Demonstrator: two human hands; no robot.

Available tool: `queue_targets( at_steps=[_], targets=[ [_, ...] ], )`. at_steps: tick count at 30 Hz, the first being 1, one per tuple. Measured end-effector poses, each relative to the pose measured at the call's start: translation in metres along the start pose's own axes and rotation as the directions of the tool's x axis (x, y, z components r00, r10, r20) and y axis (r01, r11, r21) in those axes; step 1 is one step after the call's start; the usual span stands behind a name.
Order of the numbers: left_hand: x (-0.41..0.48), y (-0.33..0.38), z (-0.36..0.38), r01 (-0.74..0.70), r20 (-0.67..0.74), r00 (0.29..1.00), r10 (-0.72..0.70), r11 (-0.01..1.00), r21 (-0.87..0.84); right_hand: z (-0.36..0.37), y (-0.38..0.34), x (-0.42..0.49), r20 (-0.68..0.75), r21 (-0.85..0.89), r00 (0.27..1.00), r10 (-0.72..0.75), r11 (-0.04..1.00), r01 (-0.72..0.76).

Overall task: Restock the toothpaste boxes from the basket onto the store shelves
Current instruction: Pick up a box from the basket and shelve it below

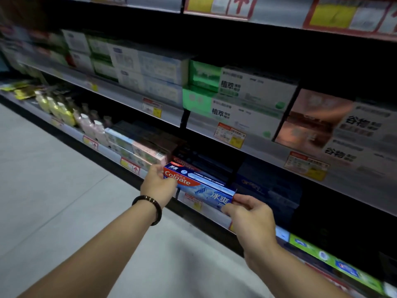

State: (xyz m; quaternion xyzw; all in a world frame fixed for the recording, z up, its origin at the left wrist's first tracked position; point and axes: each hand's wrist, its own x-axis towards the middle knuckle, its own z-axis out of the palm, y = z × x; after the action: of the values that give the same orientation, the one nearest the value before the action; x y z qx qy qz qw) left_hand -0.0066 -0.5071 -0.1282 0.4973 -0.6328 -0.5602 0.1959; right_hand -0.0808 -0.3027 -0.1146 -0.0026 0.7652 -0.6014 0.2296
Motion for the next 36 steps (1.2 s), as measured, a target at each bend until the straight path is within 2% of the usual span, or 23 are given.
queue_targets(
  at_steps=[8, 19, 28, 31, 36],
  targets=[
    [0.031, -0.022, 0.013, -0.026, -0.053, 0.998, 0.025, 0.999, -0.023, 0.015, 0.004, 0.025, 0.068, -0.012, 0.995, 0.071, 0.997, -0.071],
    [0.053, -0.046, 0.039, -0.105, -0.088, 0.992, 0.086, 0.962, -0.253, 0.034, 0.016, 0.052, 0.117, 0.023, 0.986, 0.116, 0.993, -0.12],
    [0.044, -0.05, 0.058, -0.143, -0.138, 0.984, 0.108, 0.952, -0.271, 0.04, 0.026, 0.057, 0.134, 0.055, 0.985, 0.107, 0.992, -0.116],
    [0.037, -0.051, 0.067, -0.103, -0.101, 0.992, 0.077, 0.955, -0.277, 0.044, 0.026, 0.055, 0.13, 0.037, 0.985, 0.11, 0.993, -0.115],
    [0.033, -0.052, 0.074, -0.12, -0.056, 0.992, 0.109, 0.962, -0.244, 0.042, 0.027, 0.056, 0.134, 0.014, 0.985, 0.111, 0.993, -0.114]
  ],
)
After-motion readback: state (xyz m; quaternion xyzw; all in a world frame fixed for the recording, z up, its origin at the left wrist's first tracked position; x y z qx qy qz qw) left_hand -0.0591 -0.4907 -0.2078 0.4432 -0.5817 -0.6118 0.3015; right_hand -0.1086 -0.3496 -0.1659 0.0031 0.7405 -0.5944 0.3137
